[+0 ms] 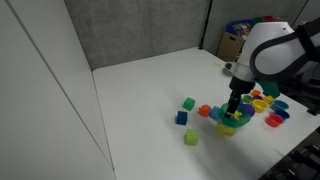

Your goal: Pick up the light green block and place it in the green bowl

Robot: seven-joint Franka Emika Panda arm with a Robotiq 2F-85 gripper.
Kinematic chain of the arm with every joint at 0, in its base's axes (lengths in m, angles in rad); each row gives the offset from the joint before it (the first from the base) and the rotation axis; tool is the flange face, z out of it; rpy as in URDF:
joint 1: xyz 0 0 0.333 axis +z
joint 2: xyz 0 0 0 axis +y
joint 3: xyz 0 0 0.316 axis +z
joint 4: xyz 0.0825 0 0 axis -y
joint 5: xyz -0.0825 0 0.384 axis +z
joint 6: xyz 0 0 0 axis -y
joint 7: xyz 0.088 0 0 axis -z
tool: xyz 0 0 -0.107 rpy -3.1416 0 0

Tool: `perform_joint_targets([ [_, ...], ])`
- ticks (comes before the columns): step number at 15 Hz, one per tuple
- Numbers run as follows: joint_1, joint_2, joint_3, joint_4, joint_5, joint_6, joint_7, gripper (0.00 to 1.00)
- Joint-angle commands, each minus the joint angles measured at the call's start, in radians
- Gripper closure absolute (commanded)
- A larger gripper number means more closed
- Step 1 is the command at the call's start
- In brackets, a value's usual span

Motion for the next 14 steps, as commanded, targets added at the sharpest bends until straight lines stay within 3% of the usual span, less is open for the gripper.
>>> perform_joint_targets([
  [1, -0.025, 0.001, 0.024, 0.002, -0.011, -0.001, 0.008, 0.0],
  [8, -0.035, 0.098, 0.078, 0.014, -0.016, 0.114, -0.09, 0.0],
  [14, -0.026, 0.233, 0.137, 0.053, -0.063, 0.258, -0.035, 0.0],
])
